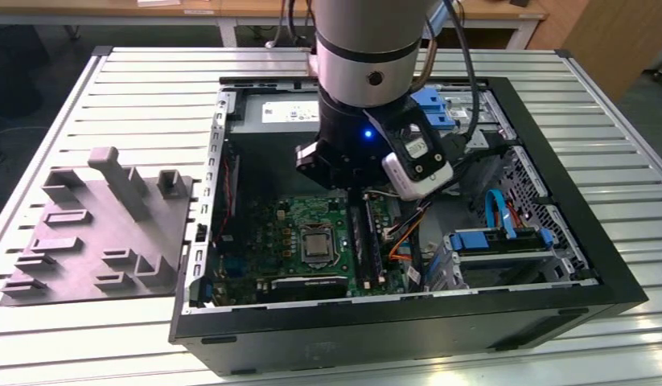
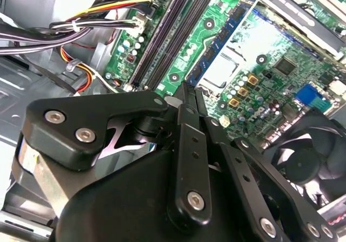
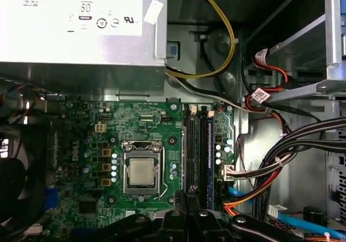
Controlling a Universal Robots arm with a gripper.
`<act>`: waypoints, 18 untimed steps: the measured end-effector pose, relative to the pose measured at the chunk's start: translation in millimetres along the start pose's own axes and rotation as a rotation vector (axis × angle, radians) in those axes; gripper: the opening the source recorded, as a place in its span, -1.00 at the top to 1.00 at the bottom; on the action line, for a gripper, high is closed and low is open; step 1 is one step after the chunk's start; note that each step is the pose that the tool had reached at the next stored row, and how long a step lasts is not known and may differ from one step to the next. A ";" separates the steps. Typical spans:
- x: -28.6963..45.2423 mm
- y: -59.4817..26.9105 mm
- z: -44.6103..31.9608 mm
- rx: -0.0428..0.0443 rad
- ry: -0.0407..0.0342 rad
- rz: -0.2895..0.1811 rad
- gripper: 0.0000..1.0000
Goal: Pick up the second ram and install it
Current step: 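Insert the second ram into the second slot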
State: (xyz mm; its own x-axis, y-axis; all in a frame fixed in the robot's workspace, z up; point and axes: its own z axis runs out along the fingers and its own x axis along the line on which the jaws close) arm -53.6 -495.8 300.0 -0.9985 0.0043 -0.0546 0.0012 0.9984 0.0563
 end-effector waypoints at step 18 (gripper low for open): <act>-8.9 -1.4 24.9 -0.0097 -0.0001 0.002 0.76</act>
State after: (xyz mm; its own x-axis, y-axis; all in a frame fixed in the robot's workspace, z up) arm -43.3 -495.8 275.7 -0.9985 0.0062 -0.0545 0.0026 0.9978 0.0661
